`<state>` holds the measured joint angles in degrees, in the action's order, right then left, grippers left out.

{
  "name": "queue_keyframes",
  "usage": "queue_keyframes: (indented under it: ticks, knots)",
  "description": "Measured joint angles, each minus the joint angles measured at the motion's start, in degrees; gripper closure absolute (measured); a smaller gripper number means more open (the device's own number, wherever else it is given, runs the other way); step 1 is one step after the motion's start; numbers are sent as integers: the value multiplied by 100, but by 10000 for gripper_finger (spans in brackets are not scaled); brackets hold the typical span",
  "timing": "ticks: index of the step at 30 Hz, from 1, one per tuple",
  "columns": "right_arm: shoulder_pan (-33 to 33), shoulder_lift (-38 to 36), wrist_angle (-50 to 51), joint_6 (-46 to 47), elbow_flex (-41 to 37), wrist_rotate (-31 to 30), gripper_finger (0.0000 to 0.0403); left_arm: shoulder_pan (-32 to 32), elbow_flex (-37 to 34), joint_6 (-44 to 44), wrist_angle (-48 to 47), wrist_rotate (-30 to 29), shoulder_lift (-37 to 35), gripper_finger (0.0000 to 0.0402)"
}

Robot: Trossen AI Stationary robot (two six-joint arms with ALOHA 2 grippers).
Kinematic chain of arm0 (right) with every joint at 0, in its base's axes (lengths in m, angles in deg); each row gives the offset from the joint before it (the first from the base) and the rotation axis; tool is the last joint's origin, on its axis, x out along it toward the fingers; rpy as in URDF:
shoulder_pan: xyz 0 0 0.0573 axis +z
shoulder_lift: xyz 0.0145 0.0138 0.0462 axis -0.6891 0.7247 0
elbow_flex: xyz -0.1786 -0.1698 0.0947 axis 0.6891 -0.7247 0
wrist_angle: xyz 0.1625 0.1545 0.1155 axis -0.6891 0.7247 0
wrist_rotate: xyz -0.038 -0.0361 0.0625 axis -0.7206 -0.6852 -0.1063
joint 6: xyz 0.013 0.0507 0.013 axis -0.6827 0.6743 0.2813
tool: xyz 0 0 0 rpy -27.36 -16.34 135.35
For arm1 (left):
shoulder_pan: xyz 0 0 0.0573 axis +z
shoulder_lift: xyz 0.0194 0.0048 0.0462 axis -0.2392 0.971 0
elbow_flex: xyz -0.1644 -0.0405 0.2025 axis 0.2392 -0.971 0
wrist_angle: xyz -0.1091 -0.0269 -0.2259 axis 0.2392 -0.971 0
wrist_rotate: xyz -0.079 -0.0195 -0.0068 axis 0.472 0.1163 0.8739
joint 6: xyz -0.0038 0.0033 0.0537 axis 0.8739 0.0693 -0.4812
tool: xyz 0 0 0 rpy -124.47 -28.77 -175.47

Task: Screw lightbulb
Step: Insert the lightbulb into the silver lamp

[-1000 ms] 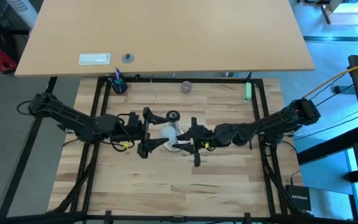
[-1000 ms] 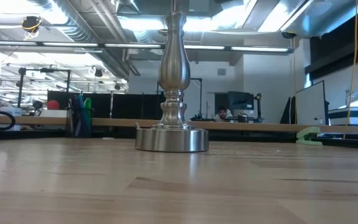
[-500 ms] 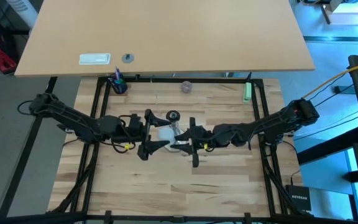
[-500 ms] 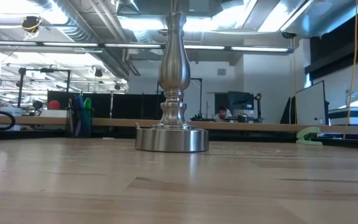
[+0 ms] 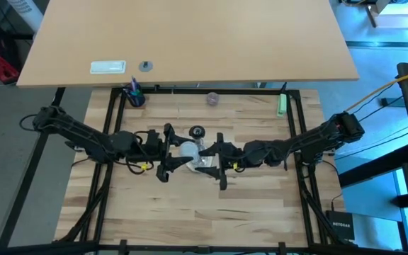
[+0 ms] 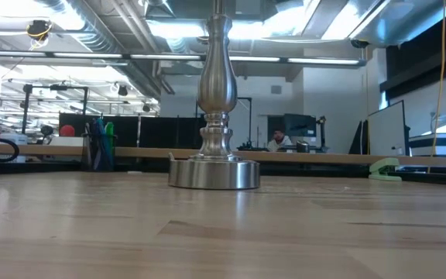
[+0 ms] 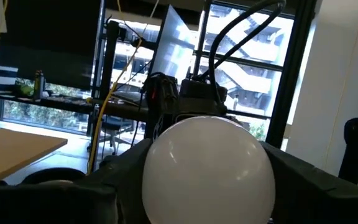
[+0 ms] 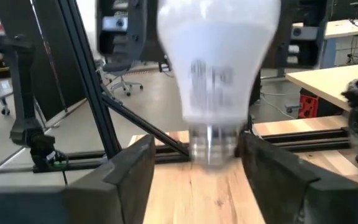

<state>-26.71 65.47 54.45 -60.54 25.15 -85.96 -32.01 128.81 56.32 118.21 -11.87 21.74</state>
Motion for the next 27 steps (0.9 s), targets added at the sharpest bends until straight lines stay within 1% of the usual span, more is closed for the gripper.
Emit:
queue_keyframes:
  ticks: [4,8,10,12,15,17,19,21,23,27]
  knots:
    - [6,-584,771,-176,-4,0,150,0,0,-7,31,-4,-252,165]
    - [6,-1277,1812,-438,1,-49,143,-13,84,-127,-109,-26,-477,165]
    - [4,-1557,2133,-448,1,-51,142,-26,332,-273,-485,-58,-488,165]
    - [4,-1757,2273,-446,1,-53,142,-36,653,-460,-1042,-218,-476,165]
    - [-11,-2017,2633,-641,1,-73,142,-37,1229,-624,-2001,-723,-395,165]
    - [-112,-2175,3003,-832,1,-325,142,-37,1586,-636,-2600,-1057,-370,165]
    - [-170,-2273,3393,-875,-21,-717,141,-55,1863,-585,-3006,-1287,-375,165]
    - [-294,-2276,3564,-868,-176,-842,141,-59,2074,-552,-3277,-1486,-381,165]
    - [-501,-2258,3436,-769,-446,-483,141,-63,2238,-547,-3520,-1542,-381,165]
    - [-1197,-2167,2601,-317,-1192,909,139,-57,2422,-377,-3712,-1631,-376,165]
